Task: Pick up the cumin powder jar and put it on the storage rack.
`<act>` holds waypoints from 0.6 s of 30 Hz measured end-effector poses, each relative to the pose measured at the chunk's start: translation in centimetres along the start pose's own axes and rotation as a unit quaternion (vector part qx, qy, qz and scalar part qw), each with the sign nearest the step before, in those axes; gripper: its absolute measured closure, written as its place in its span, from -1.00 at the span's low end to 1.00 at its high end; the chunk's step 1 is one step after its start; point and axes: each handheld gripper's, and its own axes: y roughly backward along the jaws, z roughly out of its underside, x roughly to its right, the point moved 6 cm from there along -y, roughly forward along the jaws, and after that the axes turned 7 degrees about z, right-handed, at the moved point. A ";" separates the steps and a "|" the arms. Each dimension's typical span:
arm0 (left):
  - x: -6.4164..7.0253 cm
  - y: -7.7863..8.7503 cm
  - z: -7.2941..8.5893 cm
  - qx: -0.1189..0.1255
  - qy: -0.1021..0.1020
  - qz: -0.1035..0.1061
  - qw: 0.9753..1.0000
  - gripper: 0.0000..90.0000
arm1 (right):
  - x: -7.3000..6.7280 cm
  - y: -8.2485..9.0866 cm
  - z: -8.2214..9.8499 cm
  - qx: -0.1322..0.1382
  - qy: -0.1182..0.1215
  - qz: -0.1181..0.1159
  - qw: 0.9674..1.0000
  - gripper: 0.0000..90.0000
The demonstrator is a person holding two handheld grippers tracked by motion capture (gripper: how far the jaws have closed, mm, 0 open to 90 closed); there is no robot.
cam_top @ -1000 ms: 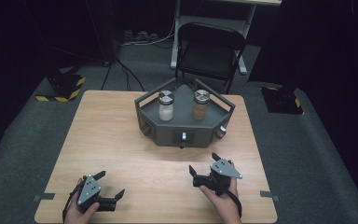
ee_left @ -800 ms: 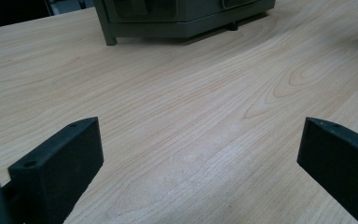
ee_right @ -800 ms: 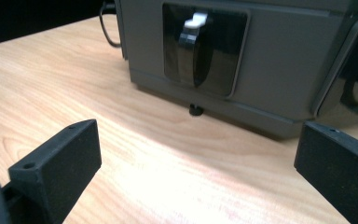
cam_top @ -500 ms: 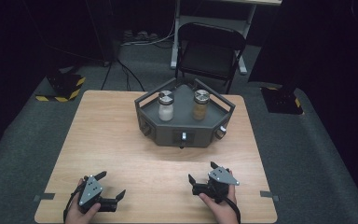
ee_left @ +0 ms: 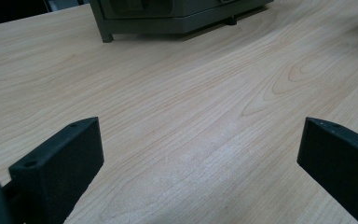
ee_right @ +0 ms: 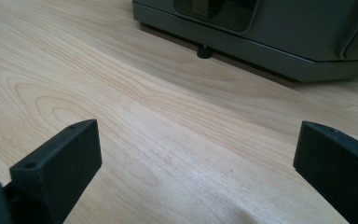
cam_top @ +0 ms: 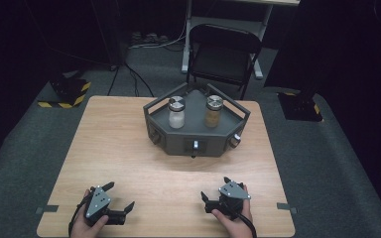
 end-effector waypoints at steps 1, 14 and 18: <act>0.0 0.0 0.0 -0.001 -0.002 -0.001 1.000 -0.99 | 0.0 0.1 0.0 0.000 -0.001 0.000 1.000 -0.98; 0.7 -0.1 -0.1 -0.010 -0.024 -0.007 1.000 -0.98 | 0.0 0.9 0.7 0.012 -0.017 0.016 1.000 -0.98; 0.7 -0.1 -0.1 -0.011 -0.026 -0.007 1.000 -0.98 | -0.2 1.1 0.8 0.015 -0.014 0.020 1.000 -0.98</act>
